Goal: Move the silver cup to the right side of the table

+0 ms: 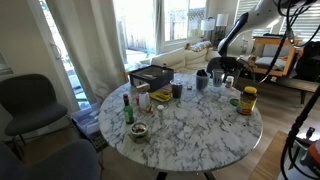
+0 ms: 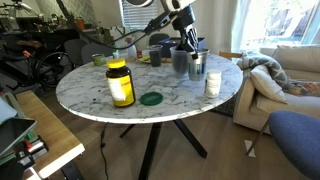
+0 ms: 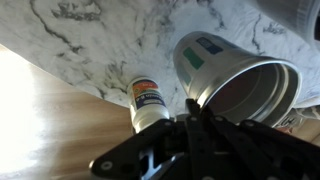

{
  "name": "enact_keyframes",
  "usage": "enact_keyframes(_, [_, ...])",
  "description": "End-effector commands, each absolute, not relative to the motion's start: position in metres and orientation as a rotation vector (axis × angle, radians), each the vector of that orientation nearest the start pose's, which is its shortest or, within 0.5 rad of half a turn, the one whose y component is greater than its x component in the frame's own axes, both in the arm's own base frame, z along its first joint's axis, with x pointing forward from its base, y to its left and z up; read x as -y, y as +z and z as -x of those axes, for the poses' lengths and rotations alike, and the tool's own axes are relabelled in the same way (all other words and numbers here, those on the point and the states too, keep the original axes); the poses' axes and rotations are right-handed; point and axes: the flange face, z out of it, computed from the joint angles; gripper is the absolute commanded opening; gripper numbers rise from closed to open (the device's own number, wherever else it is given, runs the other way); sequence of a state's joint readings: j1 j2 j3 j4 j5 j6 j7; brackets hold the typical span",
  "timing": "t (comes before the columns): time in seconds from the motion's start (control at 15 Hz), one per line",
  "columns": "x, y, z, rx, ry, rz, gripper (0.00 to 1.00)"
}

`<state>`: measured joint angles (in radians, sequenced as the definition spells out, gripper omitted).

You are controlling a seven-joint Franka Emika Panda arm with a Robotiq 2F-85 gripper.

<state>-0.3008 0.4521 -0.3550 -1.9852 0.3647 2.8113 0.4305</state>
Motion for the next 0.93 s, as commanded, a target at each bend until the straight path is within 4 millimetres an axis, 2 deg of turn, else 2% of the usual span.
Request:
enact_keyframes(0.0, [0.392,0.275,-0.502,-1.941,-0.625,2.401,0.01])
enact_keyframes(0.07, [0.391,0.273,-0.501,-1.942,-0.614,2.402,0.30])
enact_keyframes(0.13, [0.391,0.273,-0.499,-1.944,-0.611,2.402,0.30])
enact_keyframes(0.2, [0.393,0.275,-0.498,-1.947,-0.613,2.399,0.37])
enact_keyframes(0.33, [0.390,0.295,-0.494,-1.919,-0.637,2.401,0.53])
enact_keyframes(0.53, [0.364,0.356,-0.480,-1.724,-0.768,2.477,0.75])
enact_keyframes(0.67, [0.345,0.384,-0.471,-1.553,-0.795,2.570,0.90])
enact_keyframes(0.8, [0.311,0.404,-0.458,-1.389,-0.823,2.636,1.00])
enact_keyframes(0.87, [0.346,0.393,-0.484,-1.531,-0.836,2.575,0.87])
